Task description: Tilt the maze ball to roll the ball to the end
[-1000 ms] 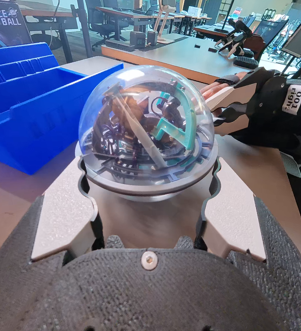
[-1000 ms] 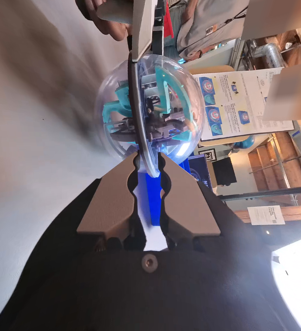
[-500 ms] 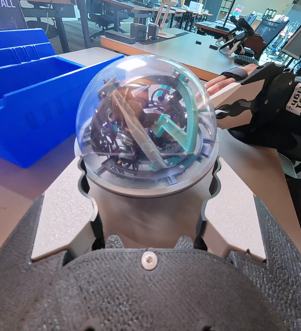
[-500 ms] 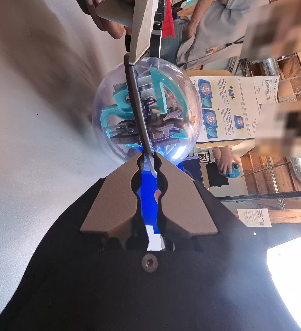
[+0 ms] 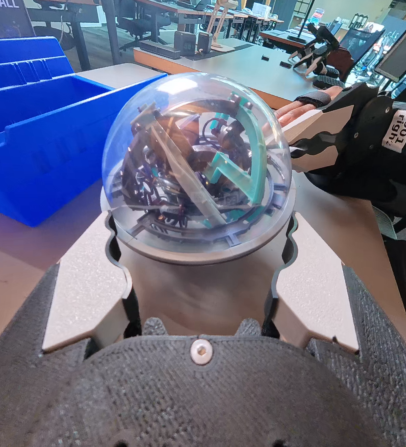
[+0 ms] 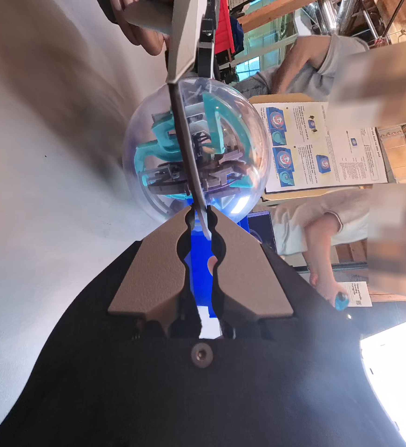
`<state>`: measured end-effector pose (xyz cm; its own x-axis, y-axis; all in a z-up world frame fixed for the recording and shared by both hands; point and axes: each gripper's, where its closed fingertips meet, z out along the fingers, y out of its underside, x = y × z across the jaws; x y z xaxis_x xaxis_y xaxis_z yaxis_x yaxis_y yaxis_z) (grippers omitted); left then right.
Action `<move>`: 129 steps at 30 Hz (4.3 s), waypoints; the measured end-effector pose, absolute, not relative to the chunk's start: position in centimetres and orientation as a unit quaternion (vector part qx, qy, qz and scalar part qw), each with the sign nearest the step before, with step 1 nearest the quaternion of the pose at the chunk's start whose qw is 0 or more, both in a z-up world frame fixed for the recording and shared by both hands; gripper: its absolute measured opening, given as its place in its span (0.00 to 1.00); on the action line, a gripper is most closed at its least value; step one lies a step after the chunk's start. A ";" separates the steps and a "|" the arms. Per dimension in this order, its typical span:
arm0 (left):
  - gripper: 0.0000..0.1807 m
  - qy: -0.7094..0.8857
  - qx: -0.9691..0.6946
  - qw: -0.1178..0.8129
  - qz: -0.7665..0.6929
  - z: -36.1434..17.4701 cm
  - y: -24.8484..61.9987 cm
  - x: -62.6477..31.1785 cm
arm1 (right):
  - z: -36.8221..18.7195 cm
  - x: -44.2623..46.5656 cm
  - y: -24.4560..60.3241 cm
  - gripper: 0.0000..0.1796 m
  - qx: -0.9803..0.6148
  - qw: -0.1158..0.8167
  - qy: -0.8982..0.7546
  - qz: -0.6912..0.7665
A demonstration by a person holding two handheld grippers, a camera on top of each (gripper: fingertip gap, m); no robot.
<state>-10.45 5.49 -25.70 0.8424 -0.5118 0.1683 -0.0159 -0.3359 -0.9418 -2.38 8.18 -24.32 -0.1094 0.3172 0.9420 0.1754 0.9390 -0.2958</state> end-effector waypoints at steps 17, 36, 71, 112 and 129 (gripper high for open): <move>0.70 0.317 -0.781 0.513 -0.164 -29.5 5.9 -12.8 | -24.2 -2.4 7.7 0.03 -0.076 0.665 -0.741 0.041; 0.72 0.253 -0.705 0.591 -0.299 -20.2 6.6 -11.9 | -17.9 -2.7 7.9 0.03 -0.040 0.714 -0.698 0.039; 0.69 0.270 -0.530 0.794 -0.124 9.9 0.1 -9.4 | 10.3 0.1 3.2 0.03 0.031 0.776 -0.605 0.177; 0.71 0.372 -0.446 0.813 0.040 12.6 -4.1 -3.4 | 7.5 2.2 1.8 0.03 0.055 0.894 -0.420 0.147; 0.71 0.426 -0.487 0.760 0.055 10.6 -3.3 -1.4 | 2.2 1.2 1.7 0.03 0.030 0.902 -0.415 0.118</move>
